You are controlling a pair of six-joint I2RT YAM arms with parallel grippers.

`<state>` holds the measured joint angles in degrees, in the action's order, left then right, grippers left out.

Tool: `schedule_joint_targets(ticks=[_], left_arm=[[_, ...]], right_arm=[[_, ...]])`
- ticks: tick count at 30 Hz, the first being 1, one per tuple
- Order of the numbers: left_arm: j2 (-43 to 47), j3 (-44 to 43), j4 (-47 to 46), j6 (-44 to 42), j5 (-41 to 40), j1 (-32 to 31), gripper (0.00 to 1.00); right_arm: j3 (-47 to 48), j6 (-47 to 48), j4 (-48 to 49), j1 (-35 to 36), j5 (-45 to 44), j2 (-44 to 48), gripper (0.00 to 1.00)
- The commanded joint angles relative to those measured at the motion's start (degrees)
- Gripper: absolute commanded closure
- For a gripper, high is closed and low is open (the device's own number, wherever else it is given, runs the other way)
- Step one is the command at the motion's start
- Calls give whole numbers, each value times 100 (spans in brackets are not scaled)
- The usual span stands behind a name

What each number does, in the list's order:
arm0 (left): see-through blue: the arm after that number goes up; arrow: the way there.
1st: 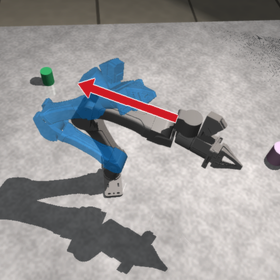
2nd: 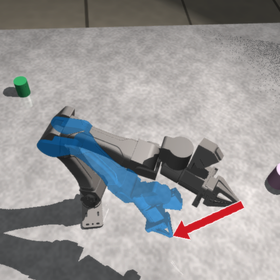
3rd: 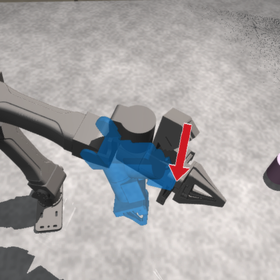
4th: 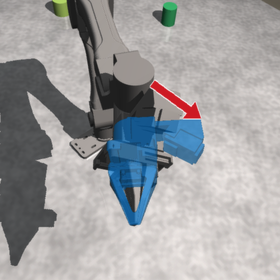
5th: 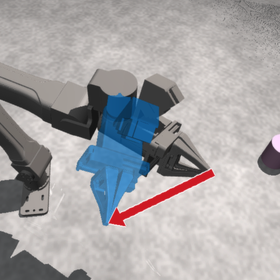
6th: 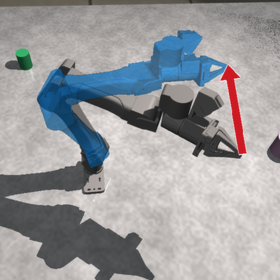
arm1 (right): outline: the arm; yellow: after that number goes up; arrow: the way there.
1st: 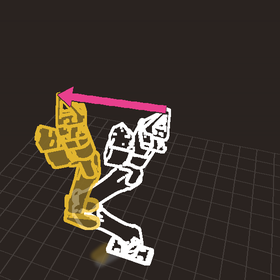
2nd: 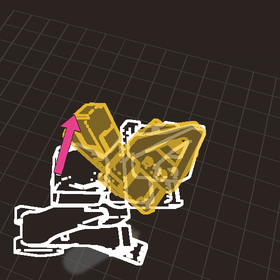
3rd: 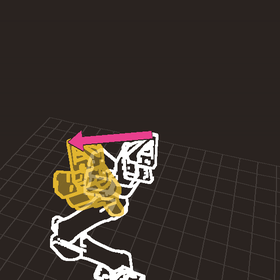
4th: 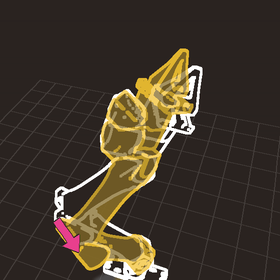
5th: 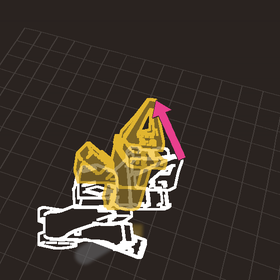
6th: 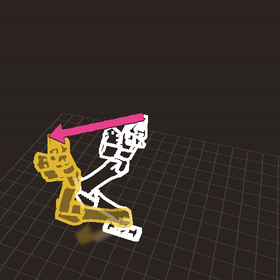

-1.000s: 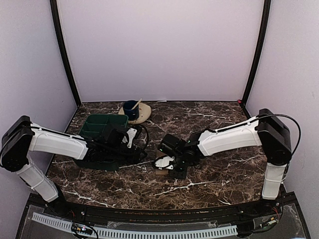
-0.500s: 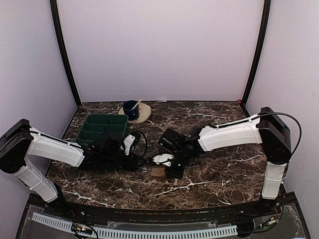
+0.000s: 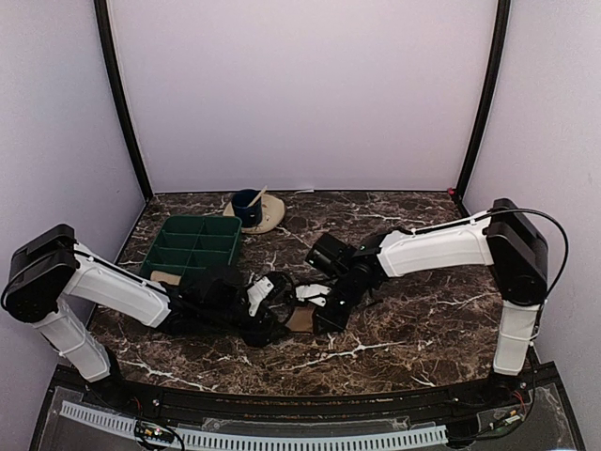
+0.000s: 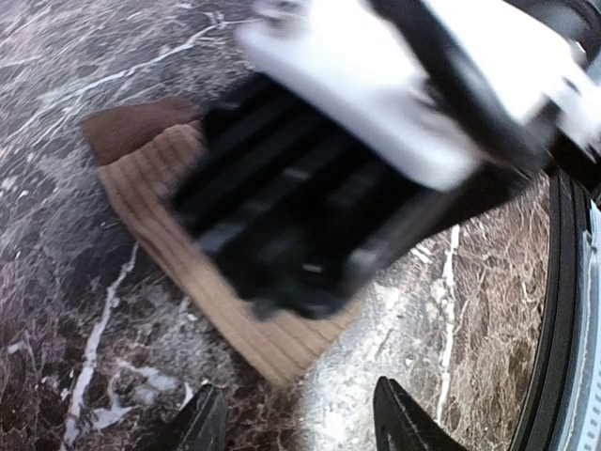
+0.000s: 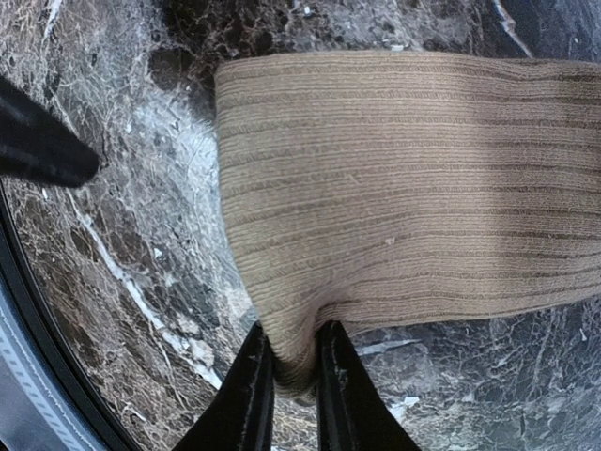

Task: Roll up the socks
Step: Pick up the sock from the center of the board, then roll the sock at the center of the board.

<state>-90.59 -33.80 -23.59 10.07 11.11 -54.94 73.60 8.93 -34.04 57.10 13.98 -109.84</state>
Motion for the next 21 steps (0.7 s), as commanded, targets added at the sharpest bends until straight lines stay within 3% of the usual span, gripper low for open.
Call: schedule_joint_targets(ticks=[1, 21], left_arm=[[-50, 42, -171, -426, -97, -180, 44], [-486, -236, -684, -2018, -2617, -1113, 41]], right_arm=[[58, 10, -6, -117, 328, -10, 84], [231, 126, -385, -278, 1007, -153, 85]])
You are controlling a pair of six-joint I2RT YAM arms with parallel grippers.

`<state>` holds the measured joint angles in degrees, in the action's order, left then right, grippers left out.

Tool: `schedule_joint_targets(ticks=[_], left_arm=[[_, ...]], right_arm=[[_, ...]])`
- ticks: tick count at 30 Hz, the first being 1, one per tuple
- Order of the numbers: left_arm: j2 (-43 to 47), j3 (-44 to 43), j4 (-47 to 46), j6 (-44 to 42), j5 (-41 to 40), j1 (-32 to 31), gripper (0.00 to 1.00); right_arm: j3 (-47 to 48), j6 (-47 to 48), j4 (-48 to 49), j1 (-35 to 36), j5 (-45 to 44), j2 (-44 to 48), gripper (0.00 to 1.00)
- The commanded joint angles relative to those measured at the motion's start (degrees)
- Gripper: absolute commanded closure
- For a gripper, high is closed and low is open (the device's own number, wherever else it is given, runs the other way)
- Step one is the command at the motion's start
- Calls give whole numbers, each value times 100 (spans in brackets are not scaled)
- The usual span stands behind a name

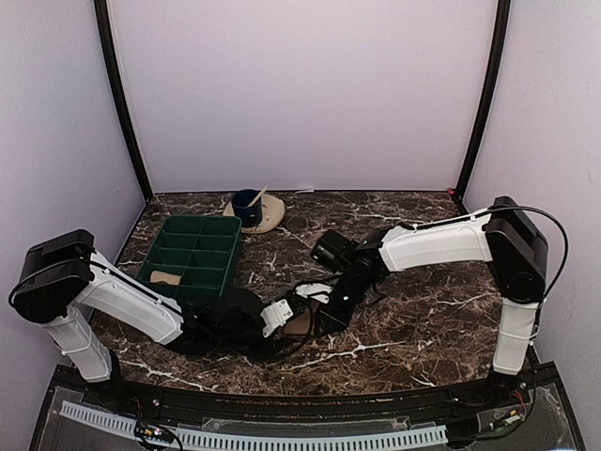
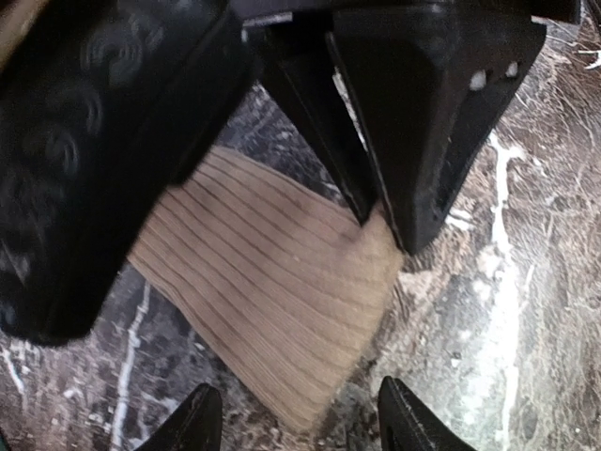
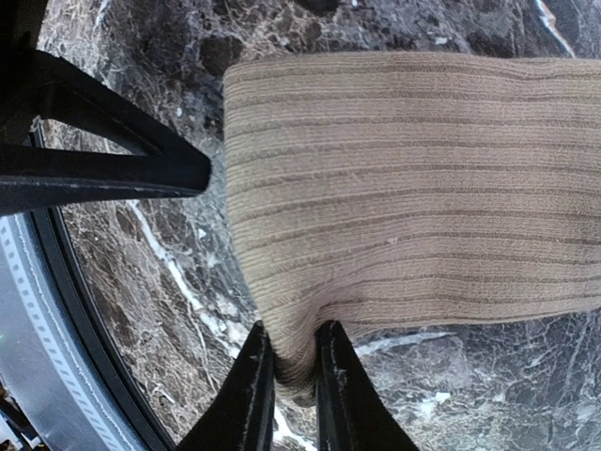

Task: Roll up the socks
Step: Roll the sock at the center of the board.

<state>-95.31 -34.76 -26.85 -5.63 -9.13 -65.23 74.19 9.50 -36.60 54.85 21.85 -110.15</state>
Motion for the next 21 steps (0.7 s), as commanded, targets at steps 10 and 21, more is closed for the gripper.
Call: schedule_joint_targets(ticks=[10, 21], left_arm=[[-195, -279, -409, -874, -539, -215, 43], [-342, -345, -198, -1041, -617, -364, 48]], right_arm=[[218, 95, -185, -92, 320, -165, 85], [259, 105, -244, -145, 396, -191, 86]])
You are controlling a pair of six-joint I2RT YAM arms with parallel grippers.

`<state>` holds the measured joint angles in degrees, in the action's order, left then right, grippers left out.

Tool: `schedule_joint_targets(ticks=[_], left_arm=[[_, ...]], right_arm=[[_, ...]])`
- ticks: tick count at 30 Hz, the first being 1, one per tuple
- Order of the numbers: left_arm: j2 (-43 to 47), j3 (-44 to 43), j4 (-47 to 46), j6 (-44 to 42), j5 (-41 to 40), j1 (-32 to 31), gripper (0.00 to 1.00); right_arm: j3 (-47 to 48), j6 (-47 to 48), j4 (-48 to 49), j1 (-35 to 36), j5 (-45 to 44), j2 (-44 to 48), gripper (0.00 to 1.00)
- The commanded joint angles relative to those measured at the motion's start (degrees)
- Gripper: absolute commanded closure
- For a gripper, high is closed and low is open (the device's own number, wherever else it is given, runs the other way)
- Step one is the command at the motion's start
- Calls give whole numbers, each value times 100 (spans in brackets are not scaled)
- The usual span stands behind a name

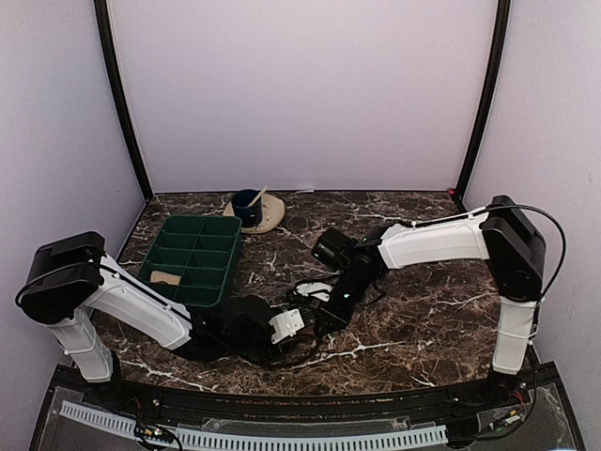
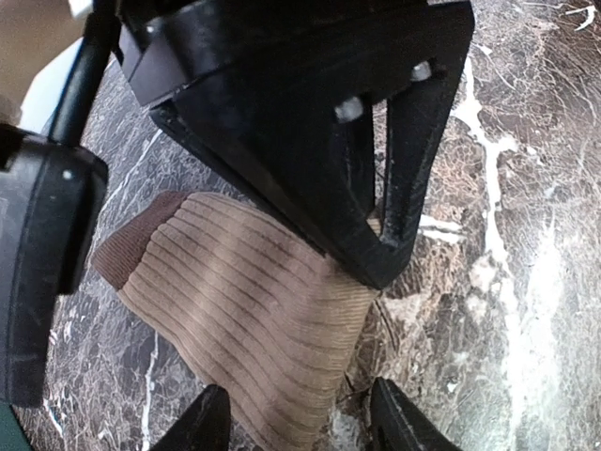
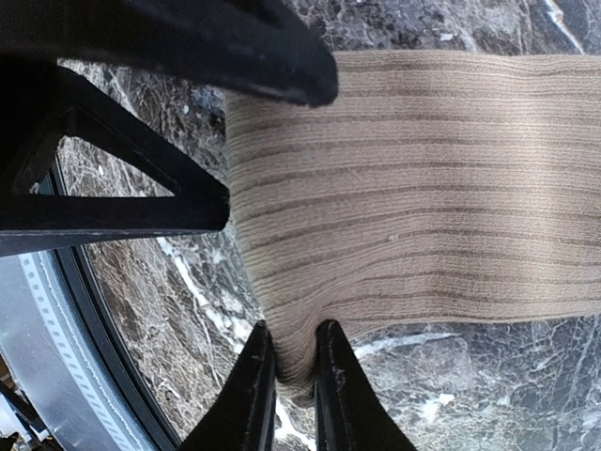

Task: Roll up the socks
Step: Roll the sock at the center of the board.

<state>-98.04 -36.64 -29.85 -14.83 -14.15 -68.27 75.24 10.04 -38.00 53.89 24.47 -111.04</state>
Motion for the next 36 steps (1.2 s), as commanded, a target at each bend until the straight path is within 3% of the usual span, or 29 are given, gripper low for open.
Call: schedule_joint_targets(ticks=[1, 17, 30, 36], left_arm=[[-86, -171, 102, -128, -147, -69, 49], [-252, -414, 443, -194, -266, -131, 86], [-138, -486, 841, -110, -154, -200, 95], [-52, -556, 1090, -18, -33, -204, 100]], right_arm=[[157, 50, -108, -50, 140, -107, 85], [118, 42, -119, -54, 76, -120, 86], [147, -6, -121, -63, 10, -111, 85], [127, -68, -63, -67, -23, -42, 75]])
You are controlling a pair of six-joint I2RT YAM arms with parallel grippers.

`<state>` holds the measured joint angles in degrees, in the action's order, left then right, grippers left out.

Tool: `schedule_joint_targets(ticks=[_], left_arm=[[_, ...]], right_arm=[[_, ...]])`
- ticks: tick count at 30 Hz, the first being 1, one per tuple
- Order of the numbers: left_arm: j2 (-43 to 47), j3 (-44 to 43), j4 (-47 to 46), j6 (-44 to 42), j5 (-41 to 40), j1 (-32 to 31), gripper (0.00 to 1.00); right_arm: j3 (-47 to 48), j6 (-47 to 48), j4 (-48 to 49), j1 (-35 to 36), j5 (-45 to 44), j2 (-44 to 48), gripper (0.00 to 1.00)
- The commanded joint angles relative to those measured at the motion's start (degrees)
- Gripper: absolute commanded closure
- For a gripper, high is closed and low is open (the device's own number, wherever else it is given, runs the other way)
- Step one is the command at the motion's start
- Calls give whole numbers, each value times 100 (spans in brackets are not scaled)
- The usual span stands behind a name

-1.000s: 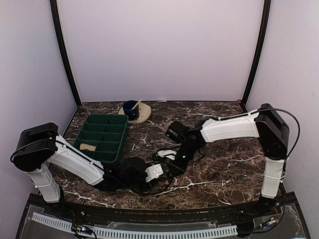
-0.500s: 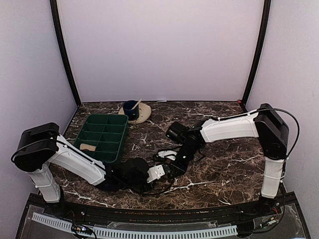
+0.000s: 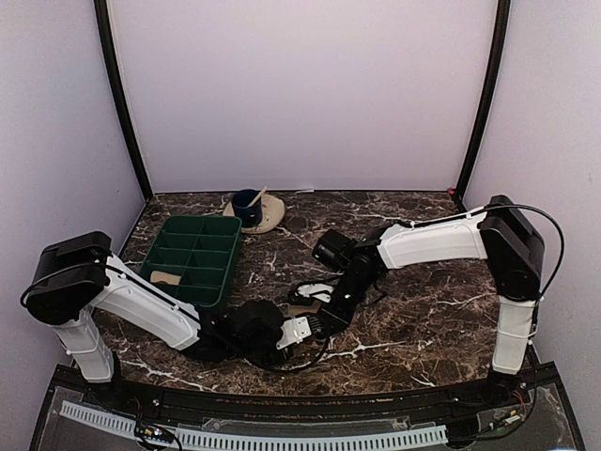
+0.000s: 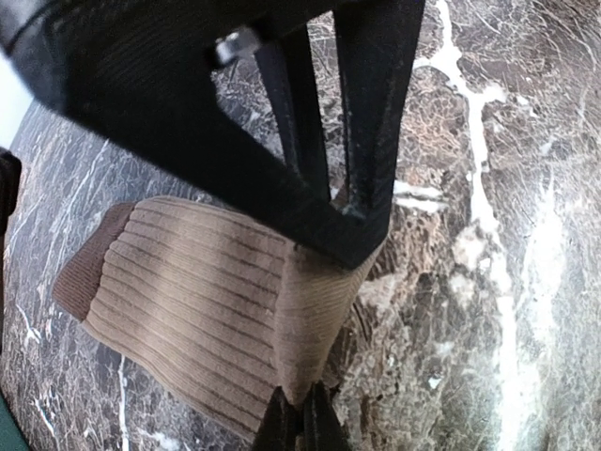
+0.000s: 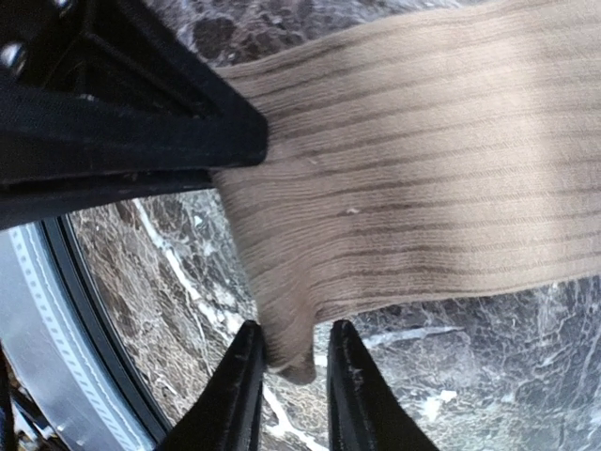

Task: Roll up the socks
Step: Roll the sock at the center of the board.

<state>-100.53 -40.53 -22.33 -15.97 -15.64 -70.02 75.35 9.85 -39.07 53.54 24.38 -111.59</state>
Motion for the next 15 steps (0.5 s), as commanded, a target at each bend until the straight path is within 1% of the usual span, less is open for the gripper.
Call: schedule_joint_targets(ticks=[1, 10, 15], left_arm=[[211, -181, 371, 118, 134, -29, 100], [265, -338, 736, 329, 393, -29, 100], [269, -579, 1211, 429, 661, -28, 100]], right_arm=[[101, -64, 52, -28, -20, 36, 73], [-282, -290, 386, -27, -81, 422, 64], [-559, -444, 645, -29, -188, 644, 62]])
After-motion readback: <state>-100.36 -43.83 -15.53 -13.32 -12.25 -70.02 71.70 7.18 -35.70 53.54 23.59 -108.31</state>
